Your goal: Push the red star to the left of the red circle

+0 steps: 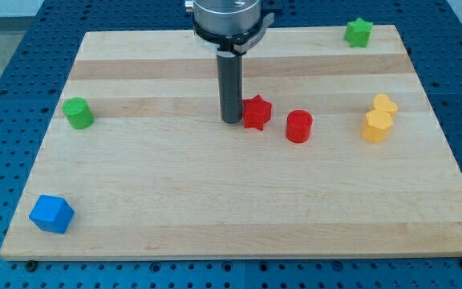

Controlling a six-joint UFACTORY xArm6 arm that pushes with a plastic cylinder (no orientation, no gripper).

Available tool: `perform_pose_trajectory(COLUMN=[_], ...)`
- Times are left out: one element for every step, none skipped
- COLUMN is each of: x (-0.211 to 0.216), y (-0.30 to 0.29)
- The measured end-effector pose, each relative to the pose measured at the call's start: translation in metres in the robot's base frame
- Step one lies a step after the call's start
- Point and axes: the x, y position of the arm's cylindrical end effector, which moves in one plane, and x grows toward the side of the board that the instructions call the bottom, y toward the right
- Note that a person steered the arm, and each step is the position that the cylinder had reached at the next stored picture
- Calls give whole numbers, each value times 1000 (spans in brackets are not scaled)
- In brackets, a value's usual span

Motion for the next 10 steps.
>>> perform_pose_trajectory(x=[-6, -28, -45, -41, -38, -25, -16, -16, -15, -13], y=[-4, -4, -2, 15, 15, 23, 31, 38, 49, 61])
